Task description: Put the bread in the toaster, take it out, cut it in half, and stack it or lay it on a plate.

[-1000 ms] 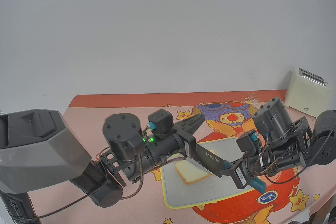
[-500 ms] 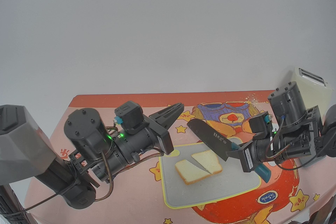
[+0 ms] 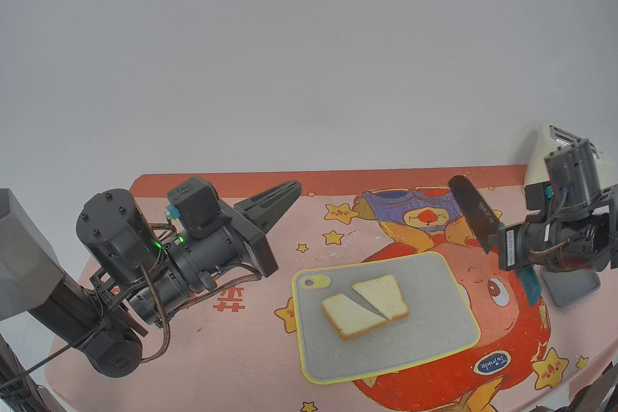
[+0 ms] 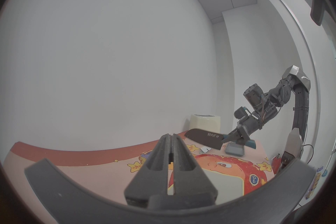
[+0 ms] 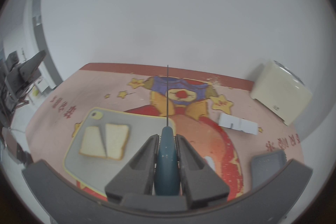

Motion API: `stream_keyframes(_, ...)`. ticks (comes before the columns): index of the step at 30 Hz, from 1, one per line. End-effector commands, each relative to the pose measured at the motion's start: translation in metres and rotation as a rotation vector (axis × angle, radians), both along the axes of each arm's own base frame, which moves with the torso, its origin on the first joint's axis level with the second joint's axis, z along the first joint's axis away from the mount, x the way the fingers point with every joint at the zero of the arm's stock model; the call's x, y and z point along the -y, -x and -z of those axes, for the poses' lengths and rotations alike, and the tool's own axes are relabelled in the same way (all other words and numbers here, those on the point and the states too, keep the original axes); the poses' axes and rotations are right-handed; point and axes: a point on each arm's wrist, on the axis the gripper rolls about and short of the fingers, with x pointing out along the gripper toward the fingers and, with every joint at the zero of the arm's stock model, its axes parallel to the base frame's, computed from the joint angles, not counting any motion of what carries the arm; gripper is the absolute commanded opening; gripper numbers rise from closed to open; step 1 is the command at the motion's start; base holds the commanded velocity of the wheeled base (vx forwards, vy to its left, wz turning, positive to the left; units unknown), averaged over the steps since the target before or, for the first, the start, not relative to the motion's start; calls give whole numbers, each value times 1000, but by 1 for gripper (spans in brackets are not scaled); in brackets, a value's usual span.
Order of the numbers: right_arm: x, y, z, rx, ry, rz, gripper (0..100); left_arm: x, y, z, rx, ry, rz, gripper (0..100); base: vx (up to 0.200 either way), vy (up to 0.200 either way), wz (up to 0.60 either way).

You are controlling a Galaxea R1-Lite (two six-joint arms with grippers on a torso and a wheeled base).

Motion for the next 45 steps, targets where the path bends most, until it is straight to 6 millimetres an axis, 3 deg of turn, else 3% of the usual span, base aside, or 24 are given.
stream_keyframes(1, 34, 20, -13, 52, -30, 98, 0, -8, 6, 5, -16, -17, 21, 0, 0, 0, 0)
stream_keyframes(7, 57, 39, -7, -15, 59, 112, 0, -5, 5, -4, 26, -23, 172, 0, 0, 0, 0)
stream_keyframes(18, 81, 33, 11, -129, 86, 213, 0, -10, 6, 2, 66, -94, 198, 0, 0, 0, 0)
stream_keyframes(45, 80, 20, 23, -196, 28, 155, 0, -10, 6, 14, 46, -134, 193, 0, 0, 0, 0)
